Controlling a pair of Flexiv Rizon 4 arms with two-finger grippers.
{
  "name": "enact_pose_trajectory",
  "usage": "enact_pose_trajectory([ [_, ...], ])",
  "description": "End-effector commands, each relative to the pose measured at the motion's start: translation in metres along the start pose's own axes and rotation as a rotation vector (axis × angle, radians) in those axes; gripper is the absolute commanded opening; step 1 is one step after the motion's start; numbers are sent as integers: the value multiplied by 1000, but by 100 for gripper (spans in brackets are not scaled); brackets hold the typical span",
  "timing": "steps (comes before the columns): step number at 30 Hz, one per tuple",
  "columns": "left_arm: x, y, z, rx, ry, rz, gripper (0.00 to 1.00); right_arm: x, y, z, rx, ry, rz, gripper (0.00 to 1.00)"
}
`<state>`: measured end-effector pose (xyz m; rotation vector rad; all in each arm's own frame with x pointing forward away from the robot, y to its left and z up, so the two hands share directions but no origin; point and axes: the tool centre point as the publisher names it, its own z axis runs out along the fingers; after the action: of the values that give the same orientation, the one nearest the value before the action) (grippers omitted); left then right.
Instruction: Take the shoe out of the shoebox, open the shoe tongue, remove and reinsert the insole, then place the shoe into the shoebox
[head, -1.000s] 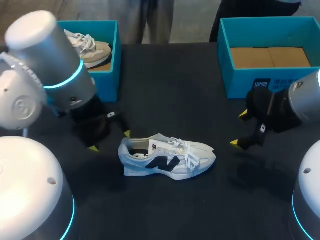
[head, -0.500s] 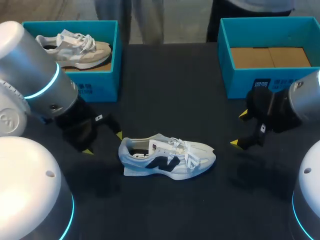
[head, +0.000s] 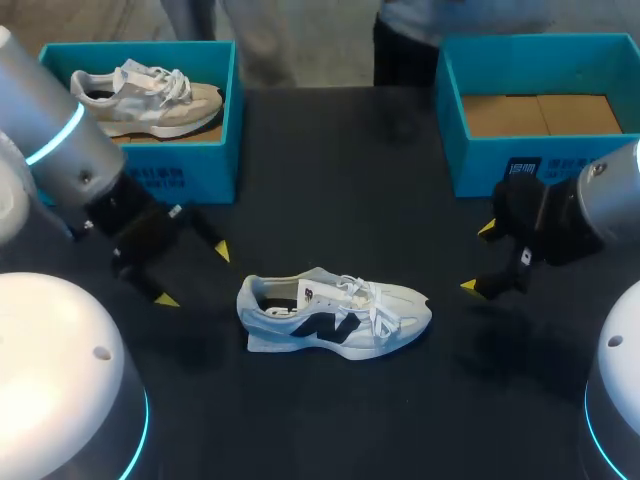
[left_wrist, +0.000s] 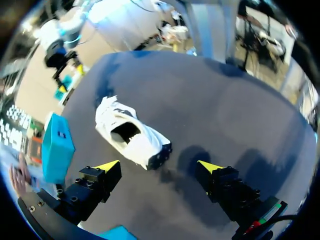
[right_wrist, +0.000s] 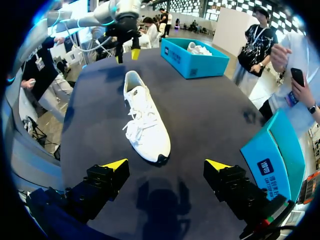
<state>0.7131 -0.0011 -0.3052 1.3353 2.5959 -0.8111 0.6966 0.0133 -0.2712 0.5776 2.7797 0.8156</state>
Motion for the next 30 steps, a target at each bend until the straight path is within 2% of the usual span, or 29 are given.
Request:
enact_pose_trajectory([
  [1, 1, 13, -1, 170, -34, -152, 100, 1, 0, 2, 2, -3, 0, 100],
  [8, 10, 16, -4, 260, -95, -341, 100, 1, 0, 2, 2, -3, 0, 100],
  [16, 29, 23, -2, 355, -163, -541, 100, 1, 0, 2, 2, -3, 0, 100],
  [22, 41, 32, 7, 392, -198, -634, 100, 1, 0, 2, 2, -3, 0, 100],
  [30, 53, 36, 19, 395, -218, -704, 100, 1, 0, 2, 2, -3, 0, 100],
])
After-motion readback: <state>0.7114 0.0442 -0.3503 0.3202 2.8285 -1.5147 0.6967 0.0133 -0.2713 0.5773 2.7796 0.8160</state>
